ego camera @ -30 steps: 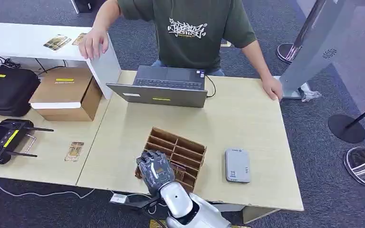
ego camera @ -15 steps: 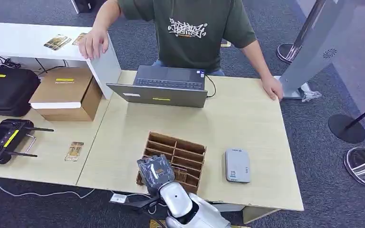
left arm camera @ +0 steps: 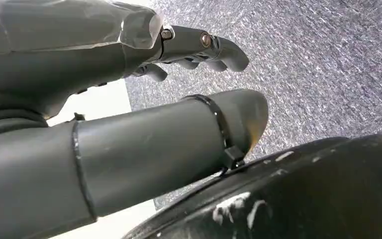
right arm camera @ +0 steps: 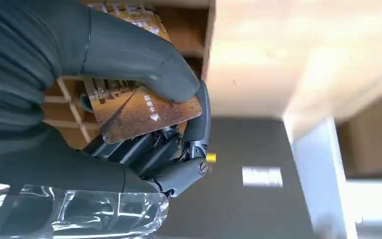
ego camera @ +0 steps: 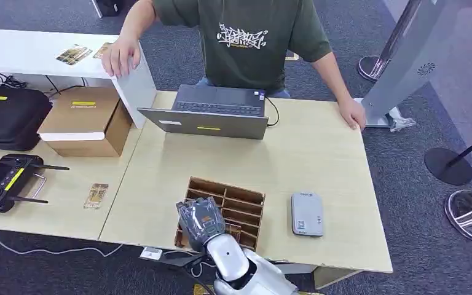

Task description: Pass the card to the sensor for recognition and then transmit it.

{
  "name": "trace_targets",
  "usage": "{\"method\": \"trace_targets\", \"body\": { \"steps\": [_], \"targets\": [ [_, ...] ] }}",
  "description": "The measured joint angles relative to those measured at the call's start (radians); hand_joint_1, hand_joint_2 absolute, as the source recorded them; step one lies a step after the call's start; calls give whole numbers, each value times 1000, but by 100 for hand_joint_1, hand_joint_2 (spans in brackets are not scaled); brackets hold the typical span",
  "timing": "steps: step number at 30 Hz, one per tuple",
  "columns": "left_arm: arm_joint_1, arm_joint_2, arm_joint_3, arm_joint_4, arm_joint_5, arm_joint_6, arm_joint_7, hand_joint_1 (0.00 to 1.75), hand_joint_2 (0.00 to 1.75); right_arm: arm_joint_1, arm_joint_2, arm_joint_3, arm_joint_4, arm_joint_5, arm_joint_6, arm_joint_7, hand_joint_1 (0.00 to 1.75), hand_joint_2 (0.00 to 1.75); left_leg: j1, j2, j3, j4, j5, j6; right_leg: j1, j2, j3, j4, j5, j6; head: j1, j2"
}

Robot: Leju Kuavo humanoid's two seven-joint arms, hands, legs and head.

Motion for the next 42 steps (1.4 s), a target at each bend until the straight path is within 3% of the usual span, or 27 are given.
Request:
{"method": "trace_targets", "body": {
  "steps": [10, 19, 28, 30, 37, 42],
  "targets": [
    [3, 1, 2, 0, -5, 1, -3, 0, 0, 55, -48, -116, -271, 104, -59, 22, 175, 175, 0, 0, 0, 0, 0, 0, 0, 0, 0, 0, 0, 0, 0, 0],
    [2, 2, 1, 0, -6, -10, 9, 0, 0, 146, -91, -221, -466, 145, -110, -9, 175, 175, 0, 0, 0, 0, 0, 0, 0, 0, 0, 0, 0, 0, 0, 0],
    [2, 2, -22, -1, -6, -9, 26, 0, 0, 232, -113, -344, -642, 134, -395, -108, 175, 175, 0, 0, 0, 0, 0, 0, 0, 0, 0, 0, 0, 0, 0, 0],
    [2, 2, -29, -1, -6, -9, 29, 0, 0, 254, -113, -377, -675, 136, -405, -152, 169, 175, 0, 0, 0, 0, 0, 0, 0, 0, 0, 0, 0, 0, 0, 0],
    [2, 2, -47, -1, -6, -18, 35, 0, 0, 317, -80, -509, -755, 192, -408, -319, 175, 175, 0, 0, 0, 0, 0, 0, 0, 0, 1, 0, 0, 0, 0, 0],
    [2, 3, -52, -1, -6, -26, 35, 0, 0, 319, -55, -558, -758, 284, -408, -344, 175, 175, 0, 0, 0, 0, 0, 0, 0, 0, 1, 0, 0, 0, 0, 0]
  ]
}}
